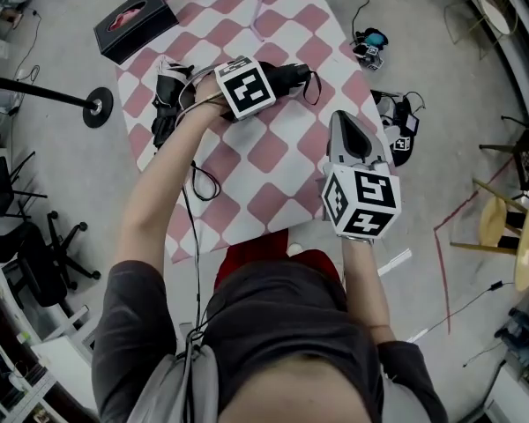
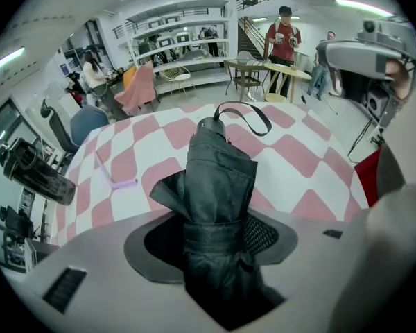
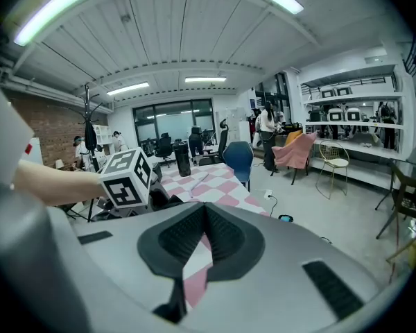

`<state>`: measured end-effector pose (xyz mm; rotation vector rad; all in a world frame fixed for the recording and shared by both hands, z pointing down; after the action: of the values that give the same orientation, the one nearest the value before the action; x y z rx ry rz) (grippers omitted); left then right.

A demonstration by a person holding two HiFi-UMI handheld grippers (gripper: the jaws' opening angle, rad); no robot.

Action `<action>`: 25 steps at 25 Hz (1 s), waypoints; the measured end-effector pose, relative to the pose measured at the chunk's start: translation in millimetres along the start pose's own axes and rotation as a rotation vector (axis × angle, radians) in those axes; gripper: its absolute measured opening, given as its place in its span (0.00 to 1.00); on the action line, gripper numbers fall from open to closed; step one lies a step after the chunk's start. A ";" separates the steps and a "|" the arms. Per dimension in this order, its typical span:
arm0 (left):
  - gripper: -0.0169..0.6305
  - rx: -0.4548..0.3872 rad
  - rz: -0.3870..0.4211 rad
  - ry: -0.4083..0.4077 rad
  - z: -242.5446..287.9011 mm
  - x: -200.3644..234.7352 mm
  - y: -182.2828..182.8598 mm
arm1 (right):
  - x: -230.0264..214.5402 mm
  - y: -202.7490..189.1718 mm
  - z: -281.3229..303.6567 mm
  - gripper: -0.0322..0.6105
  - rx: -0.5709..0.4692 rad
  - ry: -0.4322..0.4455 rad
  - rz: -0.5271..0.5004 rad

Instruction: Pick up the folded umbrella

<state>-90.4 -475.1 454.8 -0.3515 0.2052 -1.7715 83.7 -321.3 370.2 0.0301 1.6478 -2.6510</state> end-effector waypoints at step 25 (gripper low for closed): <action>0.40 -0.441 -0.192 0.268 -112.0 -81.5 4.2 | -9.1 18.8 -71.6 0.08 -0.144 0.058 -0.010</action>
<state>-109.0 -402.5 338.2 -0.4585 0.7821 -1.9549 93.8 -265.4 321.8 0.0973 1.8561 -2.5544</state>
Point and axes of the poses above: the fingertips, and each gripper's own axes: z forward along the fingers, x to its left, y out of its top, the point moved 10 cm from there along -z, backward along the fingers, and after that the axes turned 13 degrees about -y, right-handed, at the moved point
